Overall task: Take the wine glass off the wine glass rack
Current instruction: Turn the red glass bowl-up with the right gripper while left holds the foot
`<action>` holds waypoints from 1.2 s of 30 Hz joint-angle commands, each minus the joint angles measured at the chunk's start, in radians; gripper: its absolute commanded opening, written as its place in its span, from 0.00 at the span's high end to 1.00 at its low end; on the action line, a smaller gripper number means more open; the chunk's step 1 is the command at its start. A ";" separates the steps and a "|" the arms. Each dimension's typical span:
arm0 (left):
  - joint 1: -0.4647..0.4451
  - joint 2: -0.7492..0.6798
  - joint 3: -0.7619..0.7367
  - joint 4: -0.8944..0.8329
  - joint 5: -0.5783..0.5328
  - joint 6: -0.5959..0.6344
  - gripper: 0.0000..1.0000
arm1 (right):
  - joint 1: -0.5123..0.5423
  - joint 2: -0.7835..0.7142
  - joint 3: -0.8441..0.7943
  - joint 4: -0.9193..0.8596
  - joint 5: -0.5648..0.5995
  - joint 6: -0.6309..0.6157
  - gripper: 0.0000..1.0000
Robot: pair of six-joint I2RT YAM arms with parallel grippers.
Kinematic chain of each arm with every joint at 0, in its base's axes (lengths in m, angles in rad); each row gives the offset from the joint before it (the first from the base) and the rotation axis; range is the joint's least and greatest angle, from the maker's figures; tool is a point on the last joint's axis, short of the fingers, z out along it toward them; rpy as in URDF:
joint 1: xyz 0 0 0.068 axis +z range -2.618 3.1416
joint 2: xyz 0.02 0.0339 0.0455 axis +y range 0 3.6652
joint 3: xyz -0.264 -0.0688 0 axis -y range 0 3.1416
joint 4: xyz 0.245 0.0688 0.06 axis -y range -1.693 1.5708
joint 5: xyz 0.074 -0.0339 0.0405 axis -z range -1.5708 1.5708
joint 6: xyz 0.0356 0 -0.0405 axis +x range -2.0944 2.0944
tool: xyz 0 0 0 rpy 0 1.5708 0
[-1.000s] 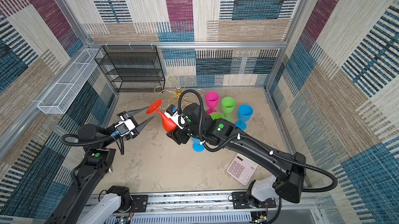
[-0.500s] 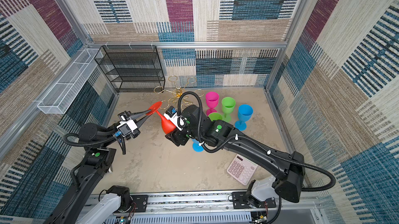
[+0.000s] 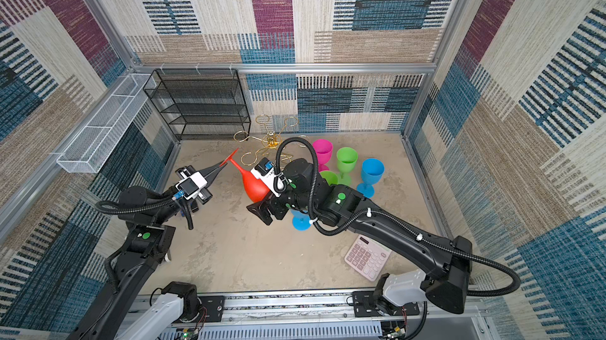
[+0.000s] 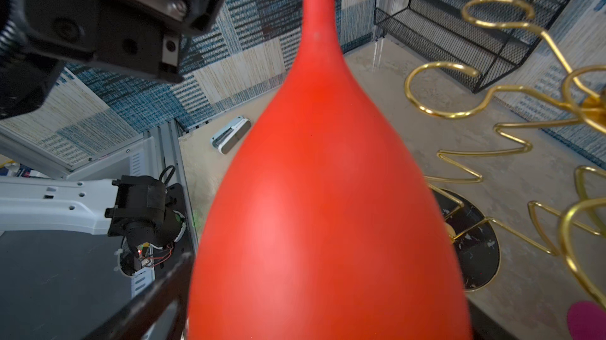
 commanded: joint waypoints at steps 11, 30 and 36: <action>0.074 -0.020 0.040 -0.452 -0.214 -0.988 1.00 | -0.116 -0.352 -0.357 0.578 -0.035 -0.055 0.01; 0.159 0.021 -0.107 -0.136 0.363 -1.561 1.00 | -0.116 -0.115 -0.461 1.060 -0.229 -0.137 0.01; 0.159 0.025 -0.152 -0.133 0.390 -1.565 1.00 | -0.115 -0.044 -0.421 1.151 -0.279 -0.086 0.01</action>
